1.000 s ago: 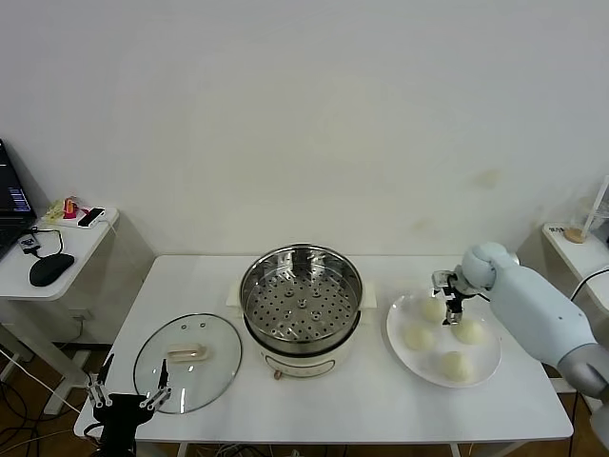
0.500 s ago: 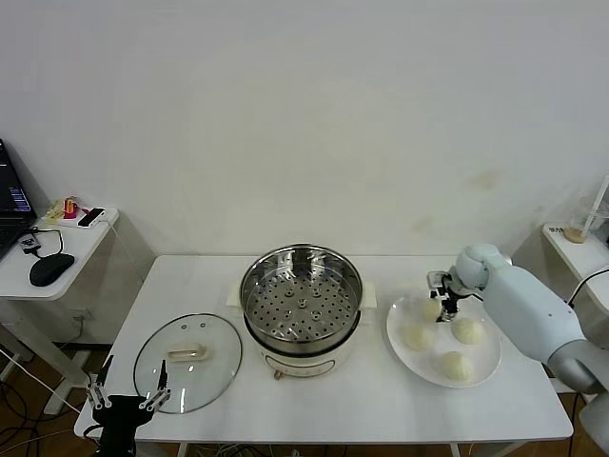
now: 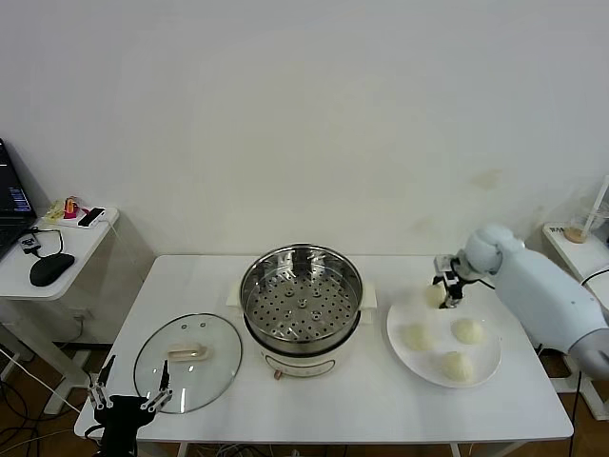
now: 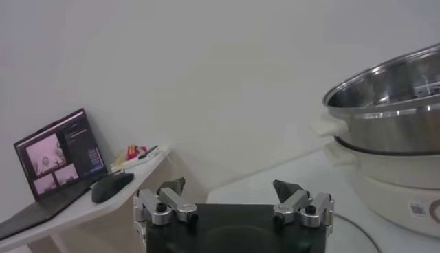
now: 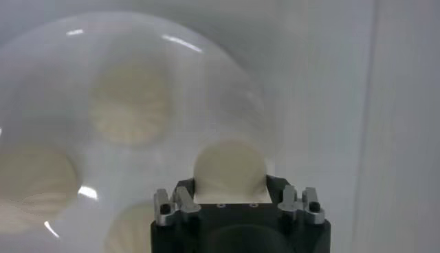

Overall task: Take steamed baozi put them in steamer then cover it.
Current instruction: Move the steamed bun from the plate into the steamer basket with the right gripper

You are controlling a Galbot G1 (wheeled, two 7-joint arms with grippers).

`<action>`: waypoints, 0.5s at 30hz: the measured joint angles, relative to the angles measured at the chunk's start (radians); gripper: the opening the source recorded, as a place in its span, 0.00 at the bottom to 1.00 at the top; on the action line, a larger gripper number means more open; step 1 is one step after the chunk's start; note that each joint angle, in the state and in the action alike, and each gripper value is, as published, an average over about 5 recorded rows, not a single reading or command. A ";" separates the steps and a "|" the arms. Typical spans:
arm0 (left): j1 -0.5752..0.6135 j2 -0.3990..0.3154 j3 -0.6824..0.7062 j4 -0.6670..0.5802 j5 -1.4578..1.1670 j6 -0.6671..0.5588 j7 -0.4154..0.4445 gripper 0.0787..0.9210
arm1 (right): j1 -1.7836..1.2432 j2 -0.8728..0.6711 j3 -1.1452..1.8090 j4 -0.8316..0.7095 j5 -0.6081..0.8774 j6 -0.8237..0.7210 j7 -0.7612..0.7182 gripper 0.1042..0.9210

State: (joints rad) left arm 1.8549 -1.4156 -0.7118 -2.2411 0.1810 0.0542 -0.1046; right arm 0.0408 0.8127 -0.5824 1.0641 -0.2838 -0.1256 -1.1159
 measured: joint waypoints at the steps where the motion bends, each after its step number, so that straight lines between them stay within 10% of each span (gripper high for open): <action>1: -0.001 0.001 0.002 0.000 0.000 0.000 0.000 0.88 | 0.020 -0.003 -0.014 0.013 0.018 -0.004 0.000 0.66; 15: -0.004 0.017 0.002 -0.006 -0.008 0.002 -0.004 0.88 | 0.348 0.052 -0.294 0.153 0.292 -0.010 0.052 0.66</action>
State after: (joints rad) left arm 1.8511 -1.3983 -0.7094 -2.2469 0.1730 0.0560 -0.1090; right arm 0.3884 0.8646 -0.8760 1.2171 0.0084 -0.1358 -1.0639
